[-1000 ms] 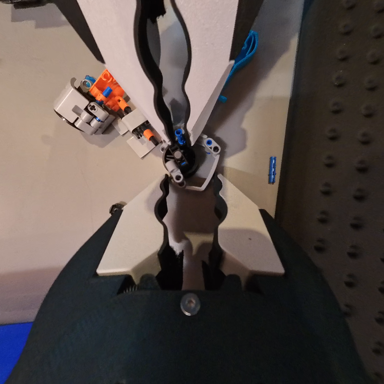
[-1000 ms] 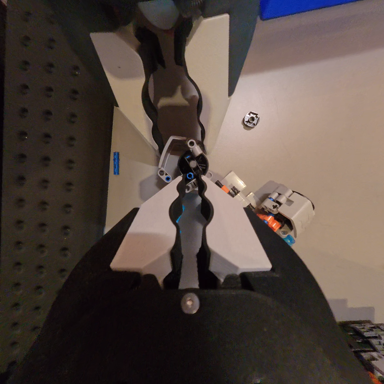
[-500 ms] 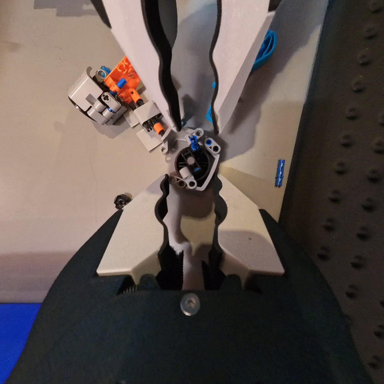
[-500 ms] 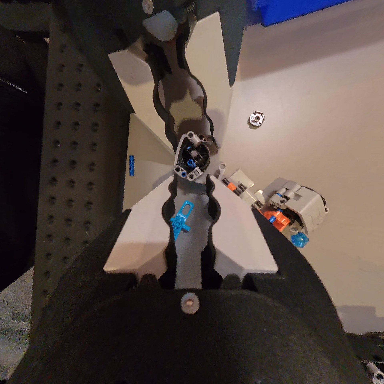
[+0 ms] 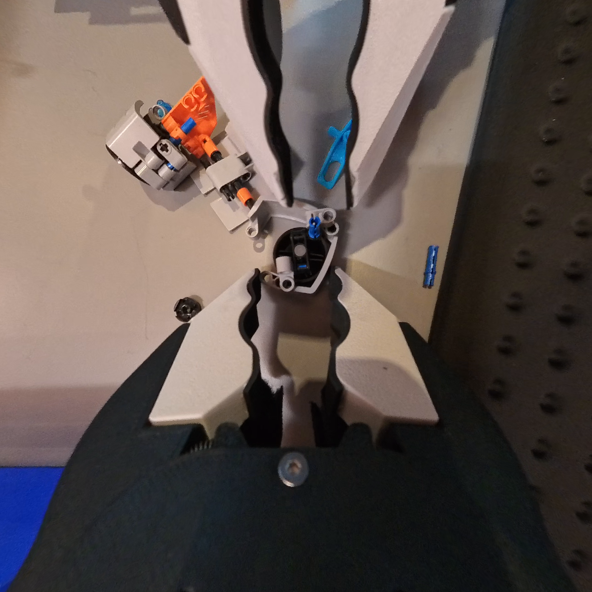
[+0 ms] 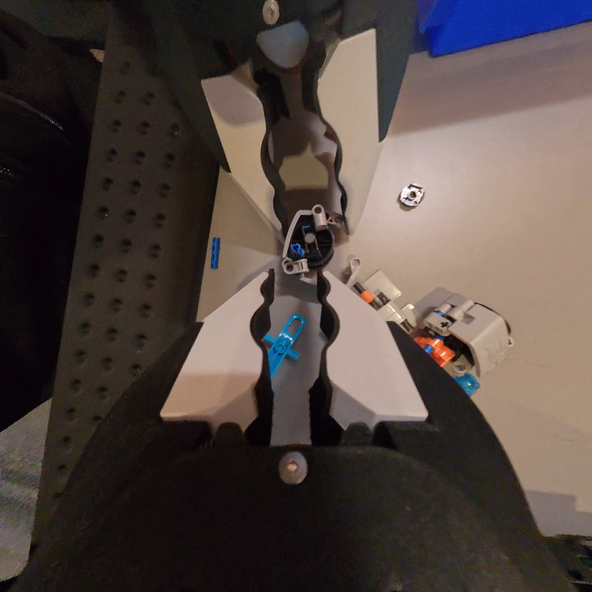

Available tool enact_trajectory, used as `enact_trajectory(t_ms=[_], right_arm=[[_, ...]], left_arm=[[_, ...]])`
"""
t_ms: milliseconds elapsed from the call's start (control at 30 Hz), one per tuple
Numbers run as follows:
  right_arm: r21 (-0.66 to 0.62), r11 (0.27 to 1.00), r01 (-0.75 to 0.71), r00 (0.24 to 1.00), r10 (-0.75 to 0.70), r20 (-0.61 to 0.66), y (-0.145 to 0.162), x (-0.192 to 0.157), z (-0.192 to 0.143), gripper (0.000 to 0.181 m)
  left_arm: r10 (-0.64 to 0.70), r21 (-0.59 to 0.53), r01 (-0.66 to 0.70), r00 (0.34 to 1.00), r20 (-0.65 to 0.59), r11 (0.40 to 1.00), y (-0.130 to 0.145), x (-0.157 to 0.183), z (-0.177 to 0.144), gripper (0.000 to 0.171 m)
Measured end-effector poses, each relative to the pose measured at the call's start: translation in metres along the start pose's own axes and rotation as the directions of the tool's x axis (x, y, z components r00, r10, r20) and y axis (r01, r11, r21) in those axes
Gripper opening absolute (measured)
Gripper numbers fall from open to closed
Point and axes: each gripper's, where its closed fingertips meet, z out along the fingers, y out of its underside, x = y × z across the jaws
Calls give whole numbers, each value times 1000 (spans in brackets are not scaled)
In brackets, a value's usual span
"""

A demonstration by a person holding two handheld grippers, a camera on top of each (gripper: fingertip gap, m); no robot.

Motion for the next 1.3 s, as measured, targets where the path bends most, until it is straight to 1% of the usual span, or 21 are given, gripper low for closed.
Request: enact_trajectory(t_ms=[100,167,267,433,467,700,833,867,1033,1300], right_arm=[[30,999,12,1000,-12,-1,-4,1,1,25],[23,1000,14,1000,-14,-1,-2,2,5,18],[44,999,5,999,-7,38,-4,-2,8,10],[51,998,-37,999,35,33,-4,3,5,7],[53,998,-42,999,41,28,-3,5,4,0],[48,998,-43,998,41,47,-2,2,4,0],[54,997,-57,998,55,32,-2,7,2,14],[55,997,-58,998,56,31,-2,7,2,15],[43,998,-46,997,43,64,1,1,3,12],[48,998,-47,997,44,61,4,4,-5,12]], left_arm=[[-3,3,3,1000,-5,1000,0,0,0,40],[-2,3,2,1000,-5,1000,0,0,0,40],[-4,5,4,1000,-6,1000,0,0,0,40],[-7,8,7,1000,-6,1000,0,-1,0,39],[-7,8,7,1000,-8,1000,0,0,0,39],[-16,16,16,1000,-17,1000,0,0,1,39],[-20,20,21,1000,-21,1000,0,-1,1,39],[-21,20,21,1000,-21,1000,0,-1,1,39],[-23,20,23,999,-22,1000,0,0,1,39],[-30,21,30,999,-39,999,2,1,0,40]])
